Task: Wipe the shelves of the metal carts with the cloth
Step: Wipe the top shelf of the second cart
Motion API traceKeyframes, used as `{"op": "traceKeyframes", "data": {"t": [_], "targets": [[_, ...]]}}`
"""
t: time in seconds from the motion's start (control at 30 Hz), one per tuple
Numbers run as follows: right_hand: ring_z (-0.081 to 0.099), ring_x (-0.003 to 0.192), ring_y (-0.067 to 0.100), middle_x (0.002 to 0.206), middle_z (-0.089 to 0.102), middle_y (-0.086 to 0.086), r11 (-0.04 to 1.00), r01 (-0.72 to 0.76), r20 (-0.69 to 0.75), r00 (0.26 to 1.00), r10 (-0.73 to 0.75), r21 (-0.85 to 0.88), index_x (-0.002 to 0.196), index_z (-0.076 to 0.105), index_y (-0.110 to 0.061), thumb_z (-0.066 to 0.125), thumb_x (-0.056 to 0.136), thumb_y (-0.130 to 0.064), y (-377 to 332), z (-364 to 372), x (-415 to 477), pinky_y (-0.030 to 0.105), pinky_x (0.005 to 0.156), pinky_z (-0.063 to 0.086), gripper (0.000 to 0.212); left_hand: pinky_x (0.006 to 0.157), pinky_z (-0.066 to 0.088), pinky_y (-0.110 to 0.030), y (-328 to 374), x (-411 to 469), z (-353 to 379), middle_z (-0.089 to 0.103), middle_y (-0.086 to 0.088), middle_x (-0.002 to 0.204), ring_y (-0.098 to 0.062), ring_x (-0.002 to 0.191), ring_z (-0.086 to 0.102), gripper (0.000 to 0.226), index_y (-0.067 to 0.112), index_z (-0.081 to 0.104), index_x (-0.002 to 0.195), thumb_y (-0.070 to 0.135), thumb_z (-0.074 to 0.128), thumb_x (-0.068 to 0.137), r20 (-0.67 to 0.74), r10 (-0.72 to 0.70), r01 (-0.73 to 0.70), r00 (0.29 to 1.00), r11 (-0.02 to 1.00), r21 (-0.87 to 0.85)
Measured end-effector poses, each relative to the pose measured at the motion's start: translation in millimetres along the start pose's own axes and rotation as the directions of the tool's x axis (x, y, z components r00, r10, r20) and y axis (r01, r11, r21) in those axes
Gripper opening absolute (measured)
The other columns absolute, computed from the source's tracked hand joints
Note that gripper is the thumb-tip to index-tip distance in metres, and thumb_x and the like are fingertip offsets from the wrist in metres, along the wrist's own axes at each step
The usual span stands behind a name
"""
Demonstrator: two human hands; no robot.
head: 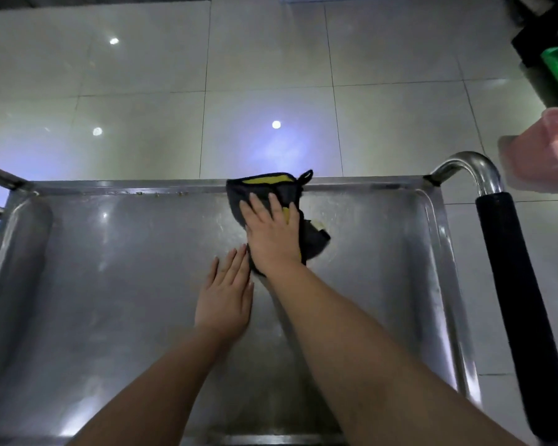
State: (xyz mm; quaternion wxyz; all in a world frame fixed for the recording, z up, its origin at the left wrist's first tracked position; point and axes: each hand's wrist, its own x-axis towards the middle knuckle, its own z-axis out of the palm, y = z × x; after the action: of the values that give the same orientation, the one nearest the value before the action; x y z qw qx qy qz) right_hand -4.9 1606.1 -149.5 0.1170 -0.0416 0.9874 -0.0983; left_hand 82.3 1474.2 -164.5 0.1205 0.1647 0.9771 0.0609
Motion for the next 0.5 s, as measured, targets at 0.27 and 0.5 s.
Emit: {"op": "traceKeyframes", "data": {"t": [0.27,0.5], "targets": [[0.007,0.148,0.021,0.160,0.018,-0.012,0.995,0.060,0.023,0.998,-0.062,0.077,0.149,0.024,-0.039,0.026,0.103,-0.039,-6.8,2.5,-2.8,0.050,0.117,0.004,0.046,0.119,-0.007,-0.028,-15.7,-14.3,-9.0,0.017,-0.004,0.154,-0.020,0.145,0.013,0.056,0.005,0.029,0.147,0.030,0.024,0.097,-0.105,-0.091,0.074,0.990,0.985,-0.153],[0.006,0.148,0.018,0.160,0.015,-0.016,0.990,0.137,0.056,0.989,-0.139,0.032,0.149,0.022,-0.042,0.025,0.104,-0.041,-2.4,-6.7,2.8,0.049,0.117,0.003,0.046,0.119,-0.010,-0.033,-63.7,-20.4,-13.5,-0.006,0.005,0.158,-0.009,0.143,-0.012,0.067,0.021,0.003,0.153,0.049,-0.001,0.093,-0.018,-0.247,0.244,0.969,0.965,-0.097]]}}
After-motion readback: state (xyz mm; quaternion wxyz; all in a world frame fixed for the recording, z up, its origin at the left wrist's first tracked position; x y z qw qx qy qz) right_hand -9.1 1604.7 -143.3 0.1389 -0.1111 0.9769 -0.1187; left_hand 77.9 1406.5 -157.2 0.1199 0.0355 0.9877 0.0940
